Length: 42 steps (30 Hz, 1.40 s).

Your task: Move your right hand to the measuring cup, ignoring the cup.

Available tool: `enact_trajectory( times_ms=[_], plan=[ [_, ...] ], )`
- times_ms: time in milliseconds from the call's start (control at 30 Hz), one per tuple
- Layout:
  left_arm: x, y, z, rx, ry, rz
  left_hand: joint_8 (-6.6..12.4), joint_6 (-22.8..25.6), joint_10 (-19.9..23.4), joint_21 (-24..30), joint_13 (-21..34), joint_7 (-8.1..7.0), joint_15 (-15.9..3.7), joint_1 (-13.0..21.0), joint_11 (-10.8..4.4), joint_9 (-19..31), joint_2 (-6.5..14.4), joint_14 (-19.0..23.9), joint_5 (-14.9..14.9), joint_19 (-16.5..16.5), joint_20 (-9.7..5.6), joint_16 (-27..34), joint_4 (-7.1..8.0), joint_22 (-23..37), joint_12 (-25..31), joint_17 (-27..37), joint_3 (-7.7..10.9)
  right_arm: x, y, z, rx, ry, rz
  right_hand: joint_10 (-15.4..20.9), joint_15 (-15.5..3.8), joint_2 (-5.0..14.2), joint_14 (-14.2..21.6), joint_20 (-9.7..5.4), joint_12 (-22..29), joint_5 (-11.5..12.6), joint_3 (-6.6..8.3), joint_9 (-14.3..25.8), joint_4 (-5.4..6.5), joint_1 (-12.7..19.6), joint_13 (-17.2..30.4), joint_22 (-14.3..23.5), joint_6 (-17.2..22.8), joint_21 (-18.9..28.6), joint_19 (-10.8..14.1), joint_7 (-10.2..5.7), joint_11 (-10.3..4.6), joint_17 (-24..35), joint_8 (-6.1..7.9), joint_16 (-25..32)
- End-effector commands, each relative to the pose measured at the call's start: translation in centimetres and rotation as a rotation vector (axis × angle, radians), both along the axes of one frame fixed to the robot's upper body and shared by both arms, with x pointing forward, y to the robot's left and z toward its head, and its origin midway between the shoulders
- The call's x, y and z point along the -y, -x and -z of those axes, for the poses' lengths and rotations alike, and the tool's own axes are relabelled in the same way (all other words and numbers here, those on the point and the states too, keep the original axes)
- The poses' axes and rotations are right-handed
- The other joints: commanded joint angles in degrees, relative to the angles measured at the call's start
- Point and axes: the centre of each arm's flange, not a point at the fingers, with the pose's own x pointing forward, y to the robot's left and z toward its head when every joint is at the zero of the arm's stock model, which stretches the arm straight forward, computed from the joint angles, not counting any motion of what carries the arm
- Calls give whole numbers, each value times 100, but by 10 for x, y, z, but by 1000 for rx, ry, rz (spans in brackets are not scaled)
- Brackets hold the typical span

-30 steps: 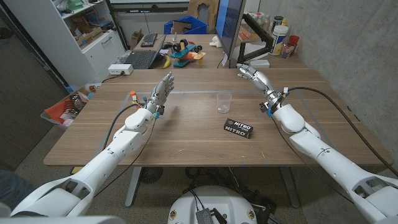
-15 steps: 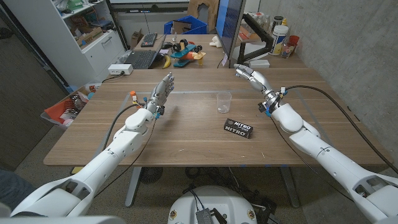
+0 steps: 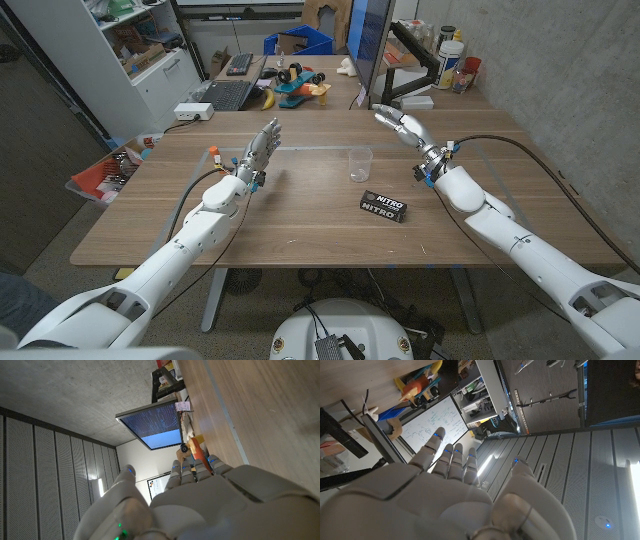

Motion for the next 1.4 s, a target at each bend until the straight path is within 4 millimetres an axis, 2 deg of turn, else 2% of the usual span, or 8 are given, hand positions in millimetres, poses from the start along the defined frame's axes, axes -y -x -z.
enact_trajectory(
  times_ms=[33,533,600,1033,1400],
  plan=[
    [1,0,-1,0,-6,2,32,31,7,-10,13,36,35,-16,40,9,8,-17,10,-23,15,31,-22,20,28,12,10,-9,4,-2,58,83,77,19,-10,-40,8,-2,7,34,13,25,-37,18,34,27,48,-13,-26,-11,-9,10,24,-11],
    [1,2,-3,6,-4,8,35,50,5,-11,12,32,33,-19,41,9,13,-17,10,-29,18,31,-30,20,26,12,10,-17,5,-5,83,131,113,32,-23,-34,4,9,6,62,19,26,-45,22,34,28,49,-25,-63,-21,-34,4,19,-14],
    [1,1,-3,5,-4,8,34,50,7,-11,12,30,33,-19,43,9,13,-17,10,-29,16,31,-30,20,27,12,10,-17,5,-5,86,135,118,33,-25,-24,5,4,4,70,24,26,-45,24,35,28,50,-26,-70,-25,-73,3,19,-14],
    [-1,0,-2,4,-1,5,31,53,5,-10,12,39,45,-23,51,9,17,-16,11,-27,34,31,-36,20,26,12,10,-23,3,-5,98,179,152,23,-34,9,-3,2,-6,97,39,28,-42,24,35,28,51,-38,-123,-34,-42,0,14,-17],
    [-3,0,-2,2,1,7,38,78,13,-11,11,38,30,-26,46,9,19,-19,10,-32,48,30,-43,20,29,12,10,-33,2,-6,114,234,185,-3,-37,38,-29,6,-19,113,52,28,-41,26,36,29,38,-52,-182,-50,-70,-2,6,-27]
  ],
)
